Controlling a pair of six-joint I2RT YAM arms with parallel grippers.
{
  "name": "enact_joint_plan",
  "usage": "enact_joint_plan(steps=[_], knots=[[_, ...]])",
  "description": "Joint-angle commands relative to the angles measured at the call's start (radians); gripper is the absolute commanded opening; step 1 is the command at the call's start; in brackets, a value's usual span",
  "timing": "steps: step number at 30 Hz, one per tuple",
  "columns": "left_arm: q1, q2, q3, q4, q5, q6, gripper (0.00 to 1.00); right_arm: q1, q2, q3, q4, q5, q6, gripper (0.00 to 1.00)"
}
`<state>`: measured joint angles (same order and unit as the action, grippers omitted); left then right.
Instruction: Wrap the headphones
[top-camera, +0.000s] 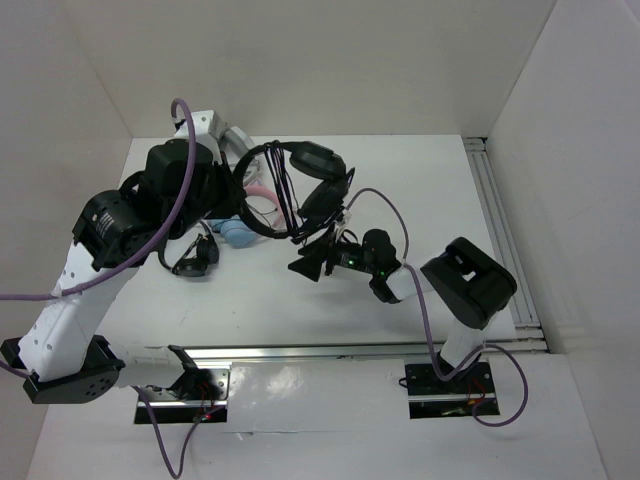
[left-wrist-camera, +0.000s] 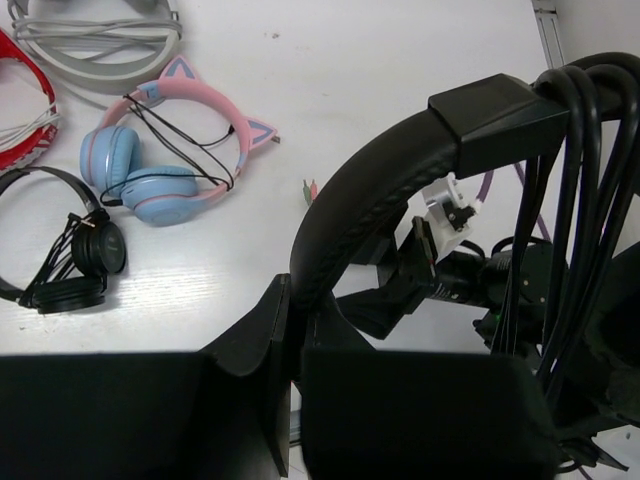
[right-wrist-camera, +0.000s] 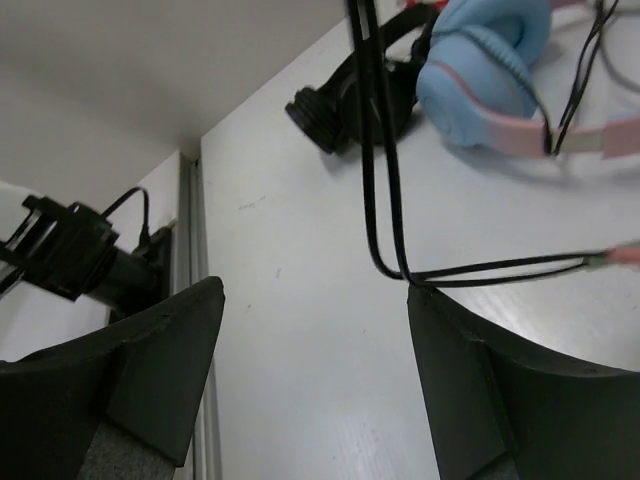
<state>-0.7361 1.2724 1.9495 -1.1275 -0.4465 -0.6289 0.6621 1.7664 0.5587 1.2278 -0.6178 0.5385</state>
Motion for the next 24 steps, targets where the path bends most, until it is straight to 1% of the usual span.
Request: enact_joint_plan(steps=[1, 2, 3, 4, 5, 6, 10, 14, 17, 19, 22, 24], knots=[[0.004, -0.033, -0.008, 0.109, 0.032, -0.015, 0.00, 0.025, -0.100, 0.058, -0.074, 0.162, -0.110, 0.82], [0.004, -0.033, -0.008, 0.109, 0.032, -0.015, 0.00, 0.036, -0.117, 0.058, -0.105, 0.194, -0.161, 0.82], [0.004, -0.033, -0.008, 0.109, 0.032, -0.015, 0.00, 0.045, -0.151, 0.073, -0.185, 0.226, -0.190, 0.82], [0.004, -0.033, -0.008, 0.109, 0.041, -0.015, 0.00, 0.054, -0.168, 0.087, -0.224, 0.260, -0.222, 0.82], [0.004, -0.033, -0.008, 0.109, 0.042, -0.015, 0.00, 0.063, -0.185, 0.087, -0.258, 0.320, -0.276, 0.82], [0.004, -0.033, -0.008, 0.109, 0.042, -0.015, 0.00, 0.074, -0.211, 0.099, -0.321, 0.343, -0.297, 0.83], [0.004, -0.033, -0.008, 0.109, 0.042, -0.006, 0.00, 0.114, -0.240, 0.133, -0.456, 0.395, -0.385, 0.83], [0.004, -0.033, 0.002, 0.109, 0.065, -0.006, 0.00, 0.125, -0.231, 0.144, -0.475, 0.402, -0.407, 0.83], [0.004, -0.033, 0.020, 0.109, 0.074, -0.006, 0.00, 0.125, -0.187, 0.170, -0.464, 0.319, -0.396, 0.83], [0.004, -0.033, 0.031, 0.109, 0.074, -0.006, 0.00, 0.152, -0.173, 0.181, -0.455, 0.306, -0.396, 0.83], [0.004, -0.033, 0.031, 0.109, 0.083, -0.006, 0.00, 0.166, -0.139, 0.181, -0.455, 0.360, -0.396, 0.71], [0.004, -0.033, 0.031, 0.109, 0.083, -0.006, 0.00, 0.166, -0.108, 0.172, -0.407, 0.351, -0.382, 0.61]])
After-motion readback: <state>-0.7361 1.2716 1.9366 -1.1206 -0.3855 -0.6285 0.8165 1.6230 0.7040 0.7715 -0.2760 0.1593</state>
